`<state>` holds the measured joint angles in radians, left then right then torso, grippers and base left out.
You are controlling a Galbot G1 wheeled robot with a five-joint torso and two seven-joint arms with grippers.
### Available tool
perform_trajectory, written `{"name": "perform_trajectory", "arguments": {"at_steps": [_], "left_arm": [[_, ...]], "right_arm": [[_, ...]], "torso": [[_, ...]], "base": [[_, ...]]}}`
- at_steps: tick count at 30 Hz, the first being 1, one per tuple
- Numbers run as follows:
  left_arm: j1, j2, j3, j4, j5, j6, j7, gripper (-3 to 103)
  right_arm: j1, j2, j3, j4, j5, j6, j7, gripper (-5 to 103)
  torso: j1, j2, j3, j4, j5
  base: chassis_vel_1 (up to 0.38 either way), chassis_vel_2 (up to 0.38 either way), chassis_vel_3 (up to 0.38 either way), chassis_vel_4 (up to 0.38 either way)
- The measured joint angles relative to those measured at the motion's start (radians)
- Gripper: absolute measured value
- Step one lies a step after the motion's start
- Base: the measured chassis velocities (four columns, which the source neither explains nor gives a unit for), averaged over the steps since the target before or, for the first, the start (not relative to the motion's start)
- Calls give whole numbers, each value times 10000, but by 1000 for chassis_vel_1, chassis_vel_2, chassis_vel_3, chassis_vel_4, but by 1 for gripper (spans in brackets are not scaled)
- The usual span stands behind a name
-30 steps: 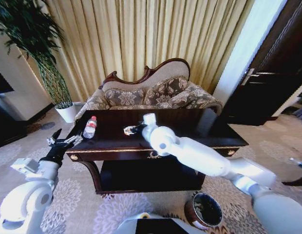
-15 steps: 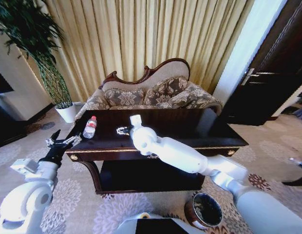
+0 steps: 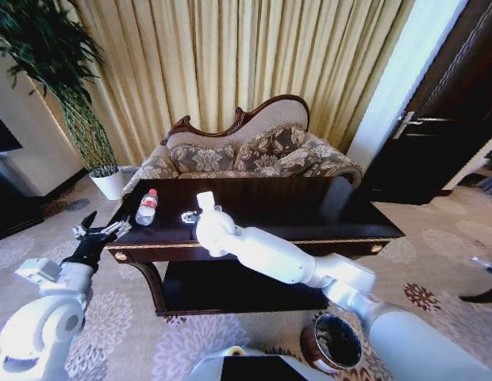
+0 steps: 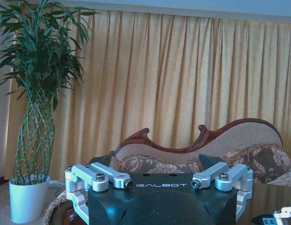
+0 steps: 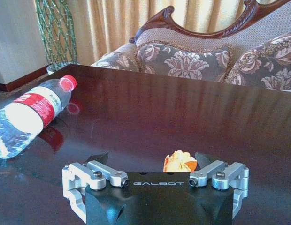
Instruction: Move to the front of the table and place the trash on the table into the trash bin.
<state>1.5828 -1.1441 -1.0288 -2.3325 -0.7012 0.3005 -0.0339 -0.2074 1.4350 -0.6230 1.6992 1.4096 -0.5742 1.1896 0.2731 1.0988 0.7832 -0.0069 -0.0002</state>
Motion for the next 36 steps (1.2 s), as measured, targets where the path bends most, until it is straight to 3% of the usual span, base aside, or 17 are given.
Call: {"name": "perform_trajectory", "arguments": {"at_steps": [12,17,20,24,27,29,31,33,35,36], "left_arm": [[-2,-33,0,-10,-5,-24,20,100],[-32,-27,51,-40,0,-24,21,100],[-33,-12,44,-66,2,-24,21,100],[-25,14,14,-67,2,-23,21,100],[-35,23,7,-72,0,-22,21,100],[-37,29,7,-75,0,-21,20,100],[-43,46,6,-81,-2,-21,20,100],[-43,50,4,-82,-4,-22,20,100],[-44,62,-4,-86,-6,-21,19,100],[-44,62,-4,-86,-6,-21,19,100]], "right_arm": [[-113,-234,87,-243,-265,-118,110,103],[-176,-301,99,-258,-352,-119,99,95],[-211,-344,102,-296,-430,-118,76,79],[-217,-382,102,-318,-494,-119,55,68],[-217,-400,92,-320,-518,-122,40,51],[-218,-414,82,-321,-537,-122,31,51],[-218,-450,61,-321,-574,-123,12,35],[-217,-466,54,-319,-579,-123,10,35],[-218,-508,37,-298,-588,-123,1,24],[-218,-508,37,-298,-588,-123,1,24]], "torso": [[0,0,0,-1,2],[0,0,0,-1,2],[-1,0,0,-1,2],[0,0,0,0,2],[0,0,0,0,2],[0,0,0,0,2],[0,0,0,0,2],[0,0,0,0,2],[0,0,0,0,2],[0,0,0,0,2]], "base": [[0,0,0,0],[0,0,0,0],[0,0,0,0],[0,0,0,0],[0,0,0,0],[0,0,0,0],[0,0,0,0],[0,0,0,0],[0,0,0,0],[0,0,0,0]]}}
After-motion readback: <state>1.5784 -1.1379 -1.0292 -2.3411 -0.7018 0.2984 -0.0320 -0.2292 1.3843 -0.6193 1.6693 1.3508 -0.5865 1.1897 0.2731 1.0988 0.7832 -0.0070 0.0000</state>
